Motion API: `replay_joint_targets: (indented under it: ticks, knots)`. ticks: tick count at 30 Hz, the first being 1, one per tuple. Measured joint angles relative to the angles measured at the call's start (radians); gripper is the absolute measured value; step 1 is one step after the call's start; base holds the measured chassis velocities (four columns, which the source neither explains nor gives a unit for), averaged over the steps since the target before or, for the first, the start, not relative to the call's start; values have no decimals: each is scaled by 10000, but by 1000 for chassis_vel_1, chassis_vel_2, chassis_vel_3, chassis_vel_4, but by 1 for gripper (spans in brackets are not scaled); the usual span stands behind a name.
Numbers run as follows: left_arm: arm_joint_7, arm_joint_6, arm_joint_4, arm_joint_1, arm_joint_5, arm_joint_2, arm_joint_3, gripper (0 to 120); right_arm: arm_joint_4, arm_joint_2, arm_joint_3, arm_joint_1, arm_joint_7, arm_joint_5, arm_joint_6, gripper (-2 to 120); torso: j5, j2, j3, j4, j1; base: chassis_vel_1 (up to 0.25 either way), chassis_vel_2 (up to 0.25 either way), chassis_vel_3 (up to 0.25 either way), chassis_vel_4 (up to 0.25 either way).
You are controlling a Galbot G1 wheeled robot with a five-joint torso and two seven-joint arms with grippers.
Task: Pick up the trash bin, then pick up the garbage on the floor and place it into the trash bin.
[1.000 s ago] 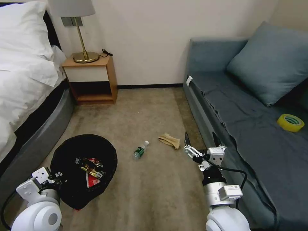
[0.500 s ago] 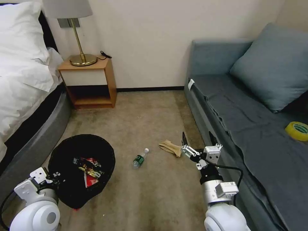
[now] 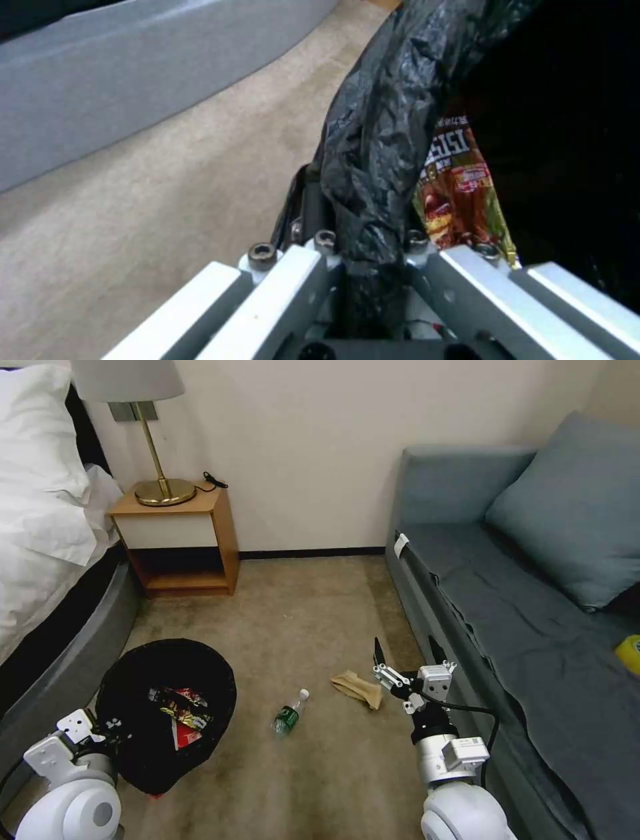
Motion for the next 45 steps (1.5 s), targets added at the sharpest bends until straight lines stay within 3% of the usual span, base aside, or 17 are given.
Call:
replay_joint_targets:
  ticks: [17,23,26,27,33,36,38,40,41,45]
  knots:
    - [36,-34,115,-64,-2,-15,4,1,-702,-703,-766,1119,-248,616,-8,100,1,0,0,-4,0,-86,89,93,-92]
    - [58,-34,208,-99,-2,24,-21,1,-2076,-2126,-2283,3790,-94,2489,-1036,100,1,0,0,3,0,0,0,0,0]
    - [83,-37,237,-109,-3,15,-24,1,-3357,-2826,-3340,5499,-567,3875,-1570,100,2,-1,1,1,0,0,0,0,0]
    - [83,-37,237,-109,-3,15,-24,1,-3357,-2826,-3340,5499,-567,3875,-1570,100,2,-1,1,1,0,0,0,0,0]
    - [162,-129,347,-30,49,-42,-13,1,-4734,-3413,-4611,7677,-1906,6068,-3110,100,-1,-1,0,0,0,0,0,0,0]
    - [203,-170,406,-5,84,-69,-45,1,-5614,-3667,-5561,8880,-2969,7159,-4446,100,0,-1,0,1,0,0,0,0,0]
    - [206,-175,407,-2,87,-75,-50,1,-5815,-3687,-5684,9045,-3353,7208,-4669,100,-1,-1,0,1,0,0,0,0,0]
    - [219,-199,408,27,118,-105,-60,1,-6822,-3654,-6153,9696,-5201,7025,-5445,100,1,-1,0,-3,1,0,0,0,0]
    - [223,-202,408,39,131,-113,-60,1,-7123,-3607,-6317,9889,-5646,6860,-5598,100,0,-1,1,-2,0,0,0,0,0]
    - [236,-219,403,79,180,-142,-64,1,-8392,-3285,-7151,10655,-6705,5830,-5708,100,1,-2,1,0,1,0,0,0,0]
